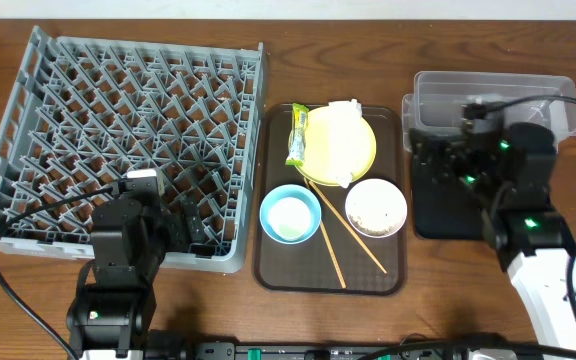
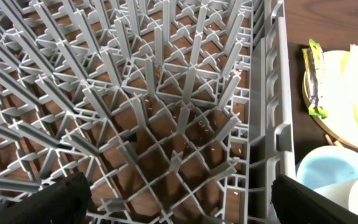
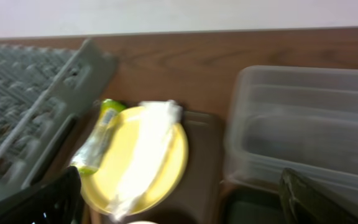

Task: Sort waste into correct bins and load items into the dishwasher
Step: 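Reach the right gripper to the yellow plate and grasp the snack wrapper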

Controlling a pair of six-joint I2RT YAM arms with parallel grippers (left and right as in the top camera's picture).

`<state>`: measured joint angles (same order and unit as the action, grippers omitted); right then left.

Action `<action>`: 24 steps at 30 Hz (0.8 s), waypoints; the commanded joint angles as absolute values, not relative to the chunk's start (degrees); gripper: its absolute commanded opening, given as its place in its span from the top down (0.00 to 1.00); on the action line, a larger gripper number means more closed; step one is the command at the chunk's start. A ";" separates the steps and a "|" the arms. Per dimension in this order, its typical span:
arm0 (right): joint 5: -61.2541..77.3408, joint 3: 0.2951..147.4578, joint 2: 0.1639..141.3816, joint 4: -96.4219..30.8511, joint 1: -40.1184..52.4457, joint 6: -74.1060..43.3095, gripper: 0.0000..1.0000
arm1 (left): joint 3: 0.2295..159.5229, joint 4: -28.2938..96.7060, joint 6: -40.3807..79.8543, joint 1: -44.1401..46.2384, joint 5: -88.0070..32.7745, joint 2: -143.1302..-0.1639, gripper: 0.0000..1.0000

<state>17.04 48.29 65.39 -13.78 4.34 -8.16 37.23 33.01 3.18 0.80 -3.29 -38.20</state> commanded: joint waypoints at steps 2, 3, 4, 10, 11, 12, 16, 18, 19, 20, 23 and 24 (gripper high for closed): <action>15.14 57.14 70.19 -17.74 10.00 -10.68 0.01 | 38.76 32.97 3.70 0.49 -3.42 -38.11 0.04; 13.91 59.79 72.03 -19.55 11.38 -10.66 0.01 | 38.76 32.97 3.70 0.49 -3.42 -38.11 0.04; 13.13 62.39 73.95 -21.17 12.67 -10.61 0.01 | 38.76 32.95 3.70 0.49 -3.42 -38.11 0.04; 11.92 73.12 84.40 -23.55 18.46 -10.17 0.01 | 38.76 32.97 3.70 0.49 -3.42 -38.11 0.04; 10.85 74.24 86.11 -23.20 19.44 -10.15 0.01 | 38.76 32.97 3.70 0.49 -3.42 -38.11 0.04; 9.54 75.11 87.83 -22.57 20.45 -9.72 0.01 | 38.76 32.95 3.70 0.49 -3.42 -38.11 0.04; 3.73 75.75 94.63 -17.43 24.62 -9.85 0.01 | 38.76 32.97 3.70 0.49 -3.42 -38.11 0.04; 2.57 75.75 97.97 -15.86 26.44 -11.00 0.02 | 38.76 32.97 3.70 0.49 -3.42 -38.11 0.04; 2.52 75.75 100.05 -15.11 27.40 -12.10 0.03 | 38.76 32.97 3.70 0.49 -3.42 -38.11 0.04; 2.55 75.75 101.62 -14.57 28.16 -13.02 0.04 | 38.76 32.97 3.70 0.49 -3.42 -38.11 0.04; 1.54 75.75 106.43 -13.21 30.20 -16.45 0.11 | 38.76 32.97 3.70 0.49 -3.42 -38.11 0.04; 0.99 75.75 107.83 -12.91 30.74 -17.54 0.12 | 38.76 32.97 3.70 0.49 -3.42 -38.11 0.04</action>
<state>3.90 75.07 104.99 -13.58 29.06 -13.02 37.30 32.99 3.18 0.80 -3.27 -38.20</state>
